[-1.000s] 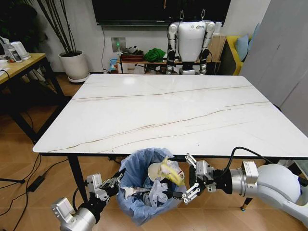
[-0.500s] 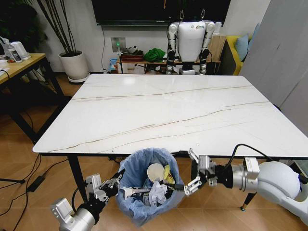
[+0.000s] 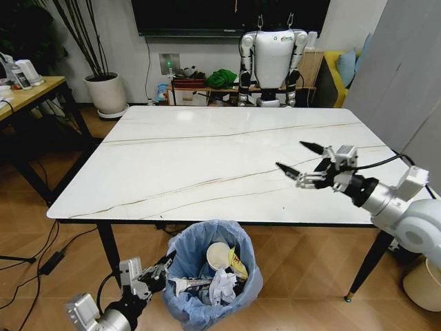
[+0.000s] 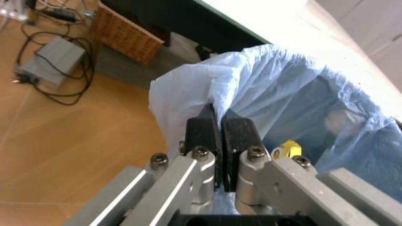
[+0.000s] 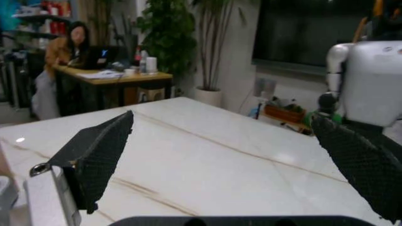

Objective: Pick up the trash bin and place the trash from the table into it.

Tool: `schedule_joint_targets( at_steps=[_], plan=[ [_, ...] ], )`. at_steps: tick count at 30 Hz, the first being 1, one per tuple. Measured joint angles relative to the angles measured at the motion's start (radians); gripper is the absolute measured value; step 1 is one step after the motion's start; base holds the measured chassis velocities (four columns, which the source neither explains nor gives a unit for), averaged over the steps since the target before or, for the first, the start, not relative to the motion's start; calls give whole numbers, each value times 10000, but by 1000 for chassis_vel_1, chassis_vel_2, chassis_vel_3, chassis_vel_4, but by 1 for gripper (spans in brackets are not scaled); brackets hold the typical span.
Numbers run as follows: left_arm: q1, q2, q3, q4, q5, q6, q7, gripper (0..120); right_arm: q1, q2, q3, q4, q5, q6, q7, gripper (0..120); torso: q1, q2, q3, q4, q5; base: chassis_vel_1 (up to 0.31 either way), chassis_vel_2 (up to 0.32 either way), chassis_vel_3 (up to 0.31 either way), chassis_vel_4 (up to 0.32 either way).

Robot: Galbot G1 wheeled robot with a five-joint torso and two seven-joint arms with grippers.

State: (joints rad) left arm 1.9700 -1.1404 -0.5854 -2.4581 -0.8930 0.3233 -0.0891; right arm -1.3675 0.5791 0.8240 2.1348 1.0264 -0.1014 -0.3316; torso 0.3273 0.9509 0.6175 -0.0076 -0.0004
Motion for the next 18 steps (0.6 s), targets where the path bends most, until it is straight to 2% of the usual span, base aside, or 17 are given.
schedule_joint_targets(
  at_steps=[1,3,7,8,11,12,14,17,18],
  plan=[
    [63,-2,-44,-50,85,-22,-71,0,-292,294,489,5,-1,-95,0,100,0,0,0,-1,4,0,0,0,0],
    [103,-4,-74,-93,139,-32,-134,0,-513,508,812,31,-17,-139,-7,100,0,0,0,-1,4,0,0,0,0],
    [193,56,-211,-212,347,-48,-349,0,-1847,1676,2341,316,-250,-231,-266,100,0,0,0,-3,6,0,0,0,0],
    [193,56,-211,-212,347,-48,-349,0,-1847,1676,2341,316,-250,-231,-266,100,0,0,0,-3,6,0,0,0,0],
    [168,153,-247,-258,520,-63,-475,0,-3037,2584,3710,536,-454,-202,-481,100,-1,0,-1,-5,3,0,0,0,0],
    [168,153,-247,-258,520,-63,-475,0,-3037,2584,3710,536,-454,-202,-481,100,-1,0,-1,-5,3,0,0,0,0],
    [185,157,-241,-260,822,-130,-517,0,-3914,3410,4664,703,-762,-71,-558,100,-1,0,-1,-5,1,0,0,0,0],
    [231,153,-259,-208,1090,-296,-598,0,-4531,4161,5135,806,-963,148,-773,100,-1,0,-1,-2,4,0,0,0,0],
    [231,153,-259,-208,1090,-296,-598,0,-4531,4161,5135,806,-963,148,-773,100,-1,0,-1,-2,4,0,0,0,0]
  ],
)
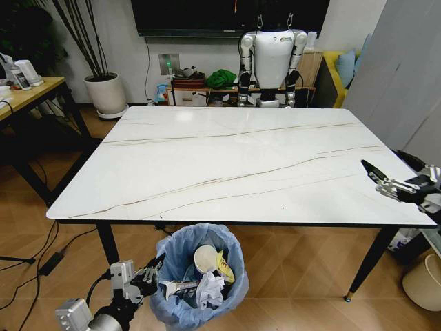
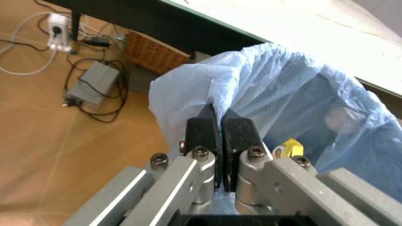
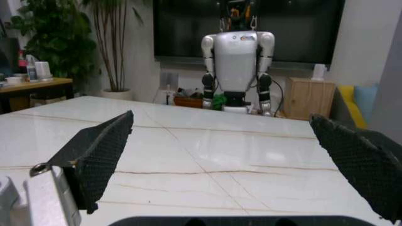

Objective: Pick up the trash bin and place the trash from the table into it.

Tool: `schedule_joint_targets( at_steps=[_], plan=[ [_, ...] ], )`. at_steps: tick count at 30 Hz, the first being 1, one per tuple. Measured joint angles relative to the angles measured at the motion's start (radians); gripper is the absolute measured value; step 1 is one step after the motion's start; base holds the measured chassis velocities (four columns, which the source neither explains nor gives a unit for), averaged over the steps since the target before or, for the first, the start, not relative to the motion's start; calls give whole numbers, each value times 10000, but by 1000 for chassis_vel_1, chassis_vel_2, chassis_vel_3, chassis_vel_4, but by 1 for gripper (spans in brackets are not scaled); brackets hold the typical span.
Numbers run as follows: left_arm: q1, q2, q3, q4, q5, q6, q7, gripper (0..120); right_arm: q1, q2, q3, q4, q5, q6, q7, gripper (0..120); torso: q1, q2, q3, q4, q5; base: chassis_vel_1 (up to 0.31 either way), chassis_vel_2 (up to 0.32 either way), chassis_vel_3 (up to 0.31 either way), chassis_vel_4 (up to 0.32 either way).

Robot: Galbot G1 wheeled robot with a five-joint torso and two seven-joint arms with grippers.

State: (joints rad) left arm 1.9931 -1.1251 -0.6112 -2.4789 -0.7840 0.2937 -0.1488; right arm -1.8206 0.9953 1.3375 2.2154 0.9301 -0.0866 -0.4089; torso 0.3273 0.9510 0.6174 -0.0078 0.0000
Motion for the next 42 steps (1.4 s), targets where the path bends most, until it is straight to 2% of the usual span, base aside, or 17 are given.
schedule_joint_targets(
  at_steps=[9,17,24,33,42],
  plan=[
    [-347,-1,-55,460,434,-240,-607,0,-231,1235,-309,0,-189,423,-481,100,0,0,2,1,0,0,0,0,0],
    [-360,-29,-136,582,1192,-382,-954,0,-93,1702,-580,-130,-217,567,-487,100,0,0,2,2,-2,0,0,0,0],
    [-327,-50,-169,499,1441,-401,-983,0,24,2037,-810,-411,-317,825,-555,100,0,0,2,0,0,0,0,0,0],
    [-380,-269,331,607,422,-403,-781,0,240,2199,-980,-527,-374,824,-590,100,1,0,2,1,-2,0,0,0,0],
    [-477,-348,373,680,-20,-385,-780,0,278,2376,-937,-592,-388,864,-651,100,1,0,2,0,0,0,0,0,0]
  ],
)
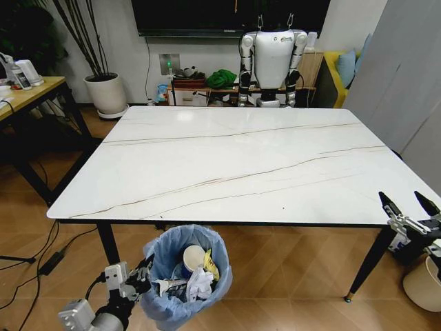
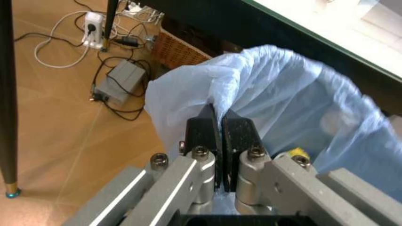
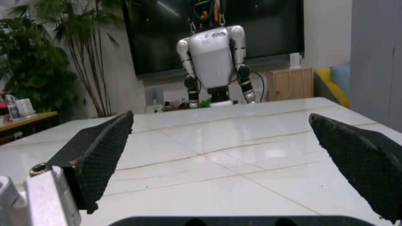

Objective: Pick up the trash bin and place the trash from the table into it.

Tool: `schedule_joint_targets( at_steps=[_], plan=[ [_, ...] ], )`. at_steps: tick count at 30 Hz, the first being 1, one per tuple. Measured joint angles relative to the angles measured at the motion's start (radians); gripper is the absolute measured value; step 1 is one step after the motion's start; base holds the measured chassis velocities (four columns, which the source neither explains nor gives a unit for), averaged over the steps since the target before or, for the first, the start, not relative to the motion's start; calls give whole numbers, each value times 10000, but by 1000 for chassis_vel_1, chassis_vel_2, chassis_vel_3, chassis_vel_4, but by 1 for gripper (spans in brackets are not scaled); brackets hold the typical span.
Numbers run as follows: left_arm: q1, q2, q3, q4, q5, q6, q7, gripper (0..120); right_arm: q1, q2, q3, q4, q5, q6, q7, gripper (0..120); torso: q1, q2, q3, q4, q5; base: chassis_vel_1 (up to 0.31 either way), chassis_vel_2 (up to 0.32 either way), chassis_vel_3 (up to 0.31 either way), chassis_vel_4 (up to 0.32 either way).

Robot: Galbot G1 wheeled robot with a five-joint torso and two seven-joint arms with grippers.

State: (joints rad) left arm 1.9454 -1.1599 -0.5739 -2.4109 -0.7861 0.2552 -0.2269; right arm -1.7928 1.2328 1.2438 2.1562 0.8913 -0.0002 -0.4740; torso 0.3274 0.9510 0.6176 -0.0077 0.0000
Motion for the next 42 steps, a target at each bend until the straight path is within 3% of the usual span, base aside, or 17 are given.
schedule_joint_targets(
  at_steps=[21,42],
  plan=[
    [-226,12,153,350,-43,64,-31,0,391,305,-28,-364,-90,-75,-141,100,0,0,0,0,0,0,0,0,0],
    [-236,96,68,323,87,136,22,0,109,435,687,-1340,-526,239,-882,100,0,0,0,0,1,0,0,0,0]
  ],
)
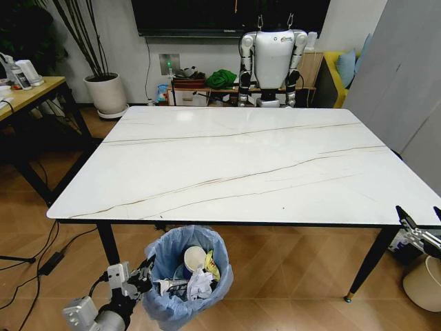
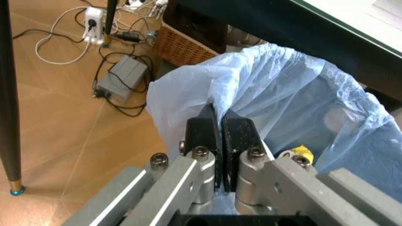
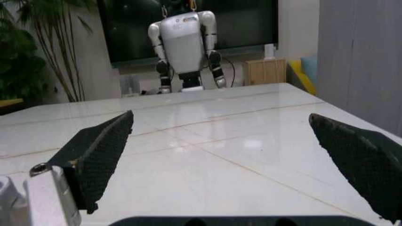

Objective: Pick up the trash bin and place the trash from the table into it.

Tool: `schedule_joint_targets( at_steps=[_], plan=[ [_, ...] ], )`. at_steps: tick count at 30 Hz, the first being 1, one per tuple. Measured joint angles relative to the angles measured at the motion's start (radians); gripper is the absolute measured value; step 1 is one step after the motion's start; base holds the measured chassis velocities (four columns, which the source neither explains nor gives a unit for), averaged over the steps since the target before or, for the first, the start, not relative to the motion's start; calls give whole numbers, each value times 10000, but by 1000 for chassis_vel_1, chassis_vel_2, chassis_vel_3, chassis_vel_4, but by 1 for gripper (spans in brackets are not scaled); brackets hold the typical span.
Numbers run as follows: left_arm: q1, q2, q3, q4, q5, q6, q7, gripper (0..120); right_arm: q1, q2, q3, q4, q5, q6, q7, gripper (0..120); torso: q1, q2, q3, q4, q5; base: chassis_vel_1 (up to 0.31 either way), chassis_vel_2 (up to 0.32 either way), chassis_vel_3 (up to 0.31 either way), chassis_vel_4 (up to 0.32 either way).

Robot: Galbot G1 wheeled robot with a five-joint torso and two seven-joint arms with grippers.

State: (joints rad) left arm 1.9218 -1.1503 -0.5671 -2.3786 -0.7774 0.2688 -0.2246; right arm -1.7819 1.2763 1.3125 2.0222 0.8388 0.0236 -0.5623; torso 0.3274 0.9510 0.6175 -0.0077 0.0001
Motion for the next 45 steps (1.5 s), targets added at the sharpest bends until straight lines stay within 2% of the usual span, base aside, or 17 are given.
schedule_joint_targets(
  at_steps=[20,45],
  plan=[
    [-156,39,-2,147,-37,65,10,0,167,48,-115,-302,-108,95,-91,100,-89,-191,-101,0,-1,0,0,0,0],
    [-202,49,56,241,-54,110,-9,0,161,62,-160,-255,-132,80,-87,100,-383,-879,-496,0,0,0,0,0,0]
  ],
)
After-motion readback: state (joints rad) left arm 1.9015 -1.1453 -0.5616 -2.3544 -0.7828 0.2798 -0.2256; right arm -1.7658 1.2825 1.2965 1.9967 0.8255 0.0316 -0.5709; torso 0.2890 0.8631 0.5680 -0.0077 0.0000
